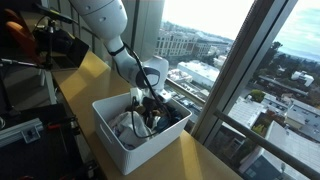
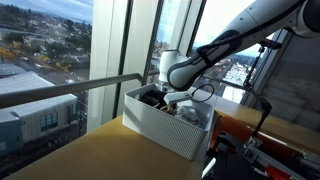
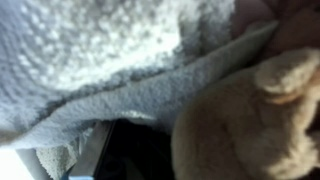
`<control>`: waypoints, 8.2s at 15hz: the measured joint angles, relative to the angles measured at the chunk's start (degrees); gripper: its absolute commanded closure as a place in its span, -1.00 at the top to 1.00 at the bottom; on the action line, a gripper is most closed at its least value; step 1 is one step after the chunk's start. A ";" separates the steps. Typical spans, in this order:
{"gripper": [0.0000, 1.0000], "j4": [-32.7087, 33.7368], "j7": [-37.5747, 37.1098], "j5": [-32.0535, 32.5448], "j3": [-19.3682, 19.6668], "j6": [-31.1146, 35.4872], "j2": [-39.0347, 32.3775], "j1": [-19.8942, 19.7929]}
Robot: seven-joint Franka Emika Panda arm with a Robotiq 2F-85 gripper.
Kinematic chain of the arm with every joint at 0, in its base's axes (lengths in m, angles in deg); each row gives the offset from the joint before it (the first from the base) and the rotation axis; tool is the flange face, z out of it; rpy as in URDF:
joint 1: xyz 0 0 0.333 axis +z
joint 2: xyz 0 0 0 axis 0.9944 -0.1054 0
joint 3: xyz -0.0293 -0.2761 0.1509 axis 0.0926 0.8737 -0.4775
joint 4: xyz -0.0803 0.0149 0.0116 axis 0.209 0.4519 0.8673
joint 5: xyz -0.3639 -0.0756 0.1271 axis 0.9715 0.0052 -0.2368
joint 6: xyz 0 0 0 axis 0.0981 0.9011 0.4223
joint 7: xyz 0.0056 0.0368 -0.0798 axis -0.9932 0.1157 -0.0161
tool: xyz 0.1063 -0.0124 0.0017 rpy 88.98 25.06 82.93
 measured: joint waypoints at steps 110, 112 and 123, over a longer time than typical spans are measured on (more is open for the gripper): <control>1.00 -25.57 -9.77 7.26 -0.83 18.95 34.59 12.42; 1.00 -26.37 -10.83 10.41 -0.56 18.95 34.74 9.98; 1.00 -19.29 -18.19 20.39 5.30 15.56 12.80 6.84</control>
